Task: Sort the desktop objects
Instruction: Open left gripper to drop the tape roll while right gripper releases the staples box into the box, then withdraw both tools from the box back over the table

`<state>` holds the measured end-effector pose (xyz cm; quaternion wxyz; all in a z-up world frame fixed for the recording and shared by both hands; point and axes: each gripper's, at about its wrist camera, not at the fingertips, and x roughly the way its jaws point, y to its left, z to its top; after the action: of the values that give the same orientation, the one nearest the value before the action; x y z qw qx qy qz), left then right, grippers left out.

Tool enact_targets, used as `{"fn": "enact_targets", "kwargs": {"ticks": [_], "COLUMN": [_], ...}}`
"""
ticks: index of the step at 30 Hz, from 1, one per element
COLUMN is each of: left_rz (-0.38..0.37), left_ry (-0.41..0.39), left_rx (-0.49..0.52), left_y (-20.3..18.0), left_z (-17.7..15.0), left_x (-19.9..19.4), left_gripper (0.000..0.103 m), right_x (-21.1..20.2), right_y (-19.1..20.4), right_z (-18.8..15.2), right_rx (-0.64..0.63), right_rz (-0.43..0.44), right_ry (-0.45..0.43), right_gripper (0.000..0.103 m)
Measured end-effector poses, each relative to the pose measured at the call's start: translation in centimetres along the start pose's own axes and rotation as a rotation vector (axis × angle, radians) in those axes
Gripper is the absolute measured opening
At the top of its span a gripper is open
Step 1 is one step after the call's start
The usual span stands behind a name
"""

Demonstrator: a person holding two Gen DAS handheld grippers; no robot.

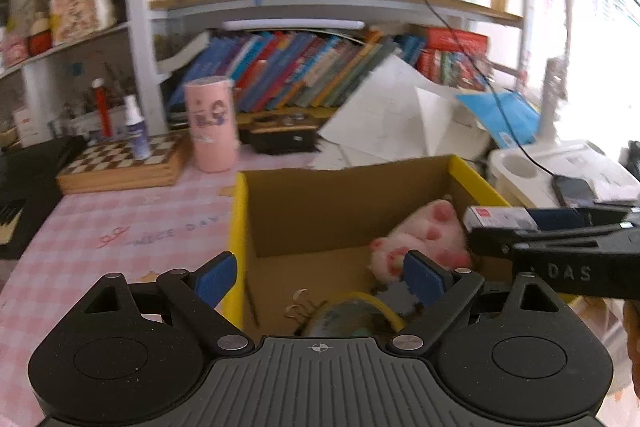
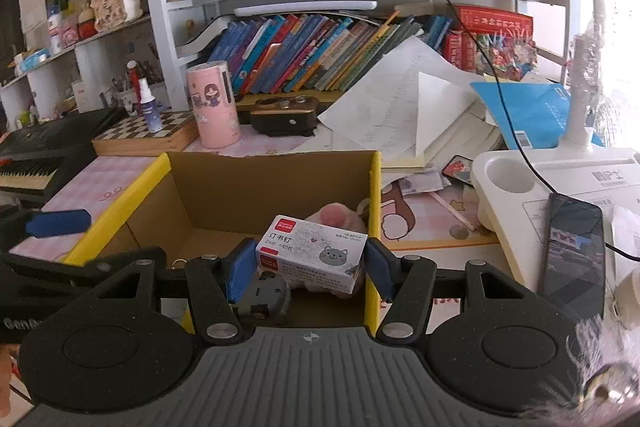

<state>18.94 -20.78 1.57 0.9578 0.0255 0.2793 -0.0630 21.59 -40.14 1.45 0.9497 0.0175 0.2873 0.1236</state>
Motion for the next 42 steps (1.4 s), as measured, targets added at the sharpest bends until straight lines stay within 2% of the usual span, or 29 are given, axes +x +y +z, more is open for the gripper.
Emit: {"fn": "enact_targets", "kwargs": {"ticks": [5,10,19,23,26,30,42], "left_rz": [0.037,0.044,0.05,0.06,0.067,0.07,0.097], "left_ry": [0.006,0.012,0.009,0.004,-0.008,-0.022,-0.069], "left_rx": [-0.034,-0.046,-0.062,-0.075,-0.086,-0.103,-0.158], "left_y": [0.9,1.0,0.9,1.1,1.4,1.8,3.7], "left_z": [0.0,-0.1,-0.2,-0.4,-0.5,-0.8,-2.2], "left_x": [0.0,0.0,-0.5,-1.0,-1.6,-2.4,-6.9], "left_gripper": [0.092,0.092,0.092,0.092,0.092,0.092,0.096], "right_x": [0.5,2.1,3.1,3.2,2.9,2.2,-3.2], "right_y": [1.1,1.8,2.9,3.1,3.0,2.9,4.4], "right_z": [-0.3,-1.0,-1.0,-1.0,-1.1,-1.2,-1.7], "right_rx": [-0.037,-0.053,-0.145,-0.145,-0.135,-0.108,0.0], "right_rz": [0.041,0.068,0.046,0.04,0.031,0.015,-0.08], "right_ry": [0.031,0.134,0.175,0.177,0.162,0.143,-0.038], "right_gripper": [0.056,0.057,0.057,0.059,0.072,0.072,0.072]}}
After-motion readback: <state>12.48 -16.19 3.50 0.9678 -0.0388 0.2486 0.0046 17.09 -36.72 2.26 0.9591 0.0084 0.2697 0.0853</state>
